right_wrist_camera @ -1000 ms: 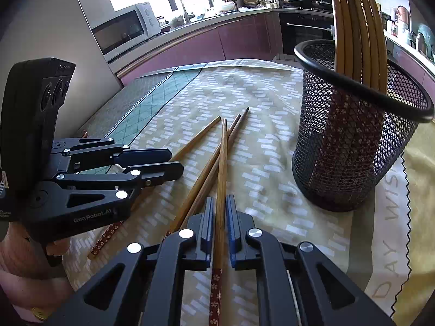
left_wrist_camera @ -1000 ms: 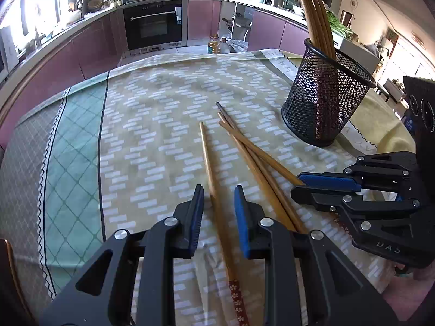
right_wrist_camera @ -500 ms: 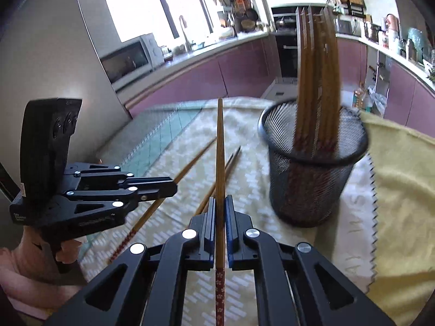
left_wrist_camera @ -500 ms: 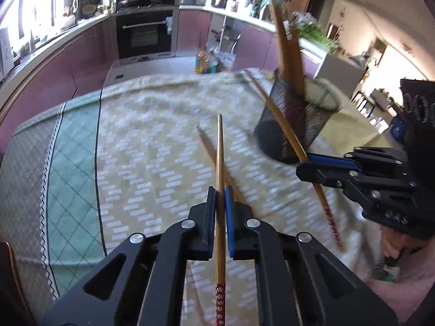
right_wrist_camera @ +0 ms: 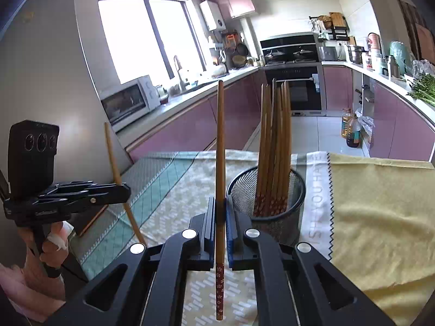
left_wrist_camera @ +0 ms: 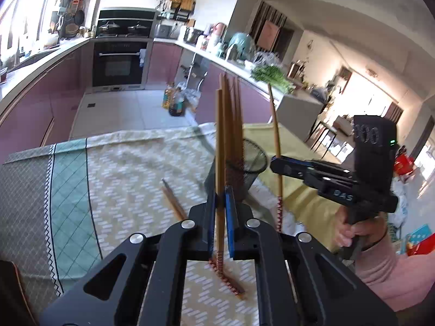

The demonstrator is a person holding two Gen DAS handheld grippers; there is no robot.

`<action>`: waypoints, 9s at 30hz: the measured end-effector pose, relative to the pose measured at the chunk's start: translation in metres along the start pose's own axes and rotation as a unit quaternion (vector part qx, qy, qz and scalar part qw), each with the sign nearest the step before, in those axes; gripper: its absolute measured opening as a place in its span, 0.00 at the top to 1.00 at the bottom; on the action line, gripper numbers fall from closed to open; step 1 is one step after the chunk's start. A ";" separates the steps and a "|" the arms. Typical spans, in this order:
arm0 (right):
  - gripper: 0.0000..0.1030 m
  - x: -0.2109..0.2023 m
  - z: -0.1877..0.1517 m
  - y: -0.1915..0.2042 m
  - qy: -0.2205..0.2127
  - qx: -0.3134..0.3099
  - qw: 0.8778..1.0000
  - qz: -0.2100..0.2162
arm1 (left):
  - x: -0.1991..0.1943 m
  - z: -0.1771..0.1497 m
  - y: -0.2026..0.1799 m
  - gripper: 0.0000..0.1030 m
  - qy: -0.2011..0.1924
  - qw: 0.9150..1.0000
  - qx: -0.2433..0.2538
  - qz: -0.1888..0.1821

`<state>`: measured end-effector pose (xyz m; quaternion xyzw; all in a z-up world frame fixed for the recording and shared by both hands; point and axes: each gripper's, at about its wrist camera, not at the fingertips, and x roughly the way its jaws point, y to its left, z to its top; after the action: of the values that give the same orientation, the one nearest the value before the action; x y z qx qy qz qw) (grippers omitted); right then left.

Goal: Organize utensils
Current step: 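Carry the right gripper's chopstick upright into the mesh cup and release while the left gripper does likewise, then move both open grippers back to the last two chopsticks on the cloth, then close the right gripper on one chopstick while the left gripper grasps the other, then lift the right gripper's chopstick over the mesh cup while the left gripper lowers its own in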

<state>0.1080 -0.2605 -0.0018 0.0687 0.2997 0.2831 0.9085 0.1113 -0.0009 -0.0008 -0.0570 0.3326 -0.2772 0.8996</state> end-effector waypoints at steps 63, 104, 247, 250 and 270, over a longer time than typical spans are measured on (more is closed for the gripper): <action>0.93 0.063 0.039 -0.053 0.014 0.036 0.994 -0.100 | 0.131 0.089 -0.023 0.91 0.081 0.995 0.062 0.019; 0.65 0.083 -0.080 0.051 0.146 -0.027 0.989 0.012 | 0.037 -0.085 0.037 0.31 0.040 0.986 -0.028 0.160; 0.94 0.043 -0.032 0.026 0.069 -0.001 0.998 0.012 | 0.069 -0.037 0.005 0.93 0.072 0.996 0.006 0.060; 0.94 0.033 -0.030 0.025 0.056 -0.002 0.998 0.010 | 0.059 -0.031 0.000 0.93 0.060 0.997 0.008 0.048; 0.94 -0.006 -0.014 0.008 -0.007 0.006 1.000 -0.005 | 0.024 -0.008 -0.019 0.93 0.008 1.000 0.009 -0.004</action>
<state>0.0921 -0.2584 -0.0073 0.0743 0.2953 0.2763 0.9115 0.1124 -0.0293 -0.0144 -0.0481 0.3372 -0.2841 0.8963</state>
